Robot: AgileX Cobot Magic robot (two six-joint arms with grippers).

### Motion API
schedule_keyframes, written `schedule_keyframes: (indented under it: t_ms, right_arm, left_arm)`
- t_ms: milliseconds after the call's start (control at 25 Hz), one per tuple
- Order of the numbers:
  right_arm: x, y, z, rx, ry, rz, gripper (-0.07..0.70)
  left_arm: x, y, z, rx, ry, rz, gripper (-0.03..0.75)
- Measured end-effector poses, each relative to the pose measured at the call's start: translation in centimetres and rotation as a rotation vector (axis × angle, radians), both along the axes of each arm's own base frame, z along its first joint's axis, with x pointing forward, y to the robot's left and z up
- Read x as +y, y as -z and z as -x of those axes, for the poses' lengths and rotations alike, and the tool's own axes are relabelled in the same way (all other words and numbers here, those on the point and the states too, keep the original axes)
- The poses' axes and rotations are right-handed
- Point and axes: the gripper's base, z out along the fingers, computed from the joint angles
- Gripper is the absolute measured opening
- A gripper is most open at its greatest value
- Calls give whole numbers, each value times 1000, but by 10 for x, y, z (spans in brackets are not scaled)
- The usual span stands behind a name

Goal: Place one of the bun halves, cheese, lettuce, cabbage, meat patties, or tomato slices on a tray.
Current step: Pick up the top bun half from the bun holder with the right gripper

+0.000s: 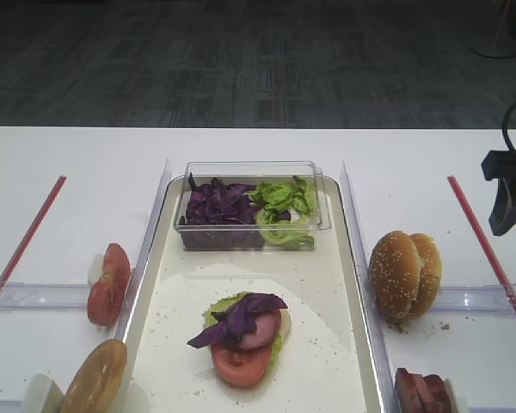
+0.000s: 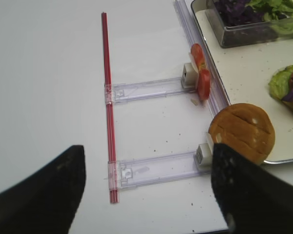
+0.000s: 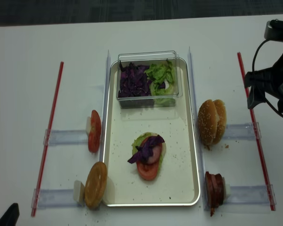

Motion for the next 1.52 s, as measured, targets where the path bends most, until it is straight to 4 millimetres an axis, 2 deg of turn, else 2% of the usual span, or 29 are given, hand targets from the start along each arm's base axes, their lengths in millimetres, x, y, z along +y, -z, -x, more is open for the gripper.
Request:
schedule_keyframes:
  t_ms: [160, 280, 640, 1000, 1200, 1520]
  right_arm:
    - [5, -13, -6, -24, -24, -1, 571]
    - [17, -18, -10, -10, -63, -6, 571]
    - [67, -4, -17, 63, -183, -21, 510]
    - [105, 2, -14, 76, -254, -41, 505]
    - [112, 7, -14, 80, -270, -42, 505]
    - [113, 12, -17, 87, -267, -43, 501]
  left_arm:
    - [0, 0, 0, 0, 0, 0, 493]
    - [1, 0, 0, 0, -4, -6, 493]
    - [0, 0, 0, 0, 0, 0, 493]
    - [1, 0, 0, 0, -4, -6, 493]
    - [0, 0, 0, 0, 0, 0, 493]
    - [0, 0, 0, 0, 0, 0, 493]
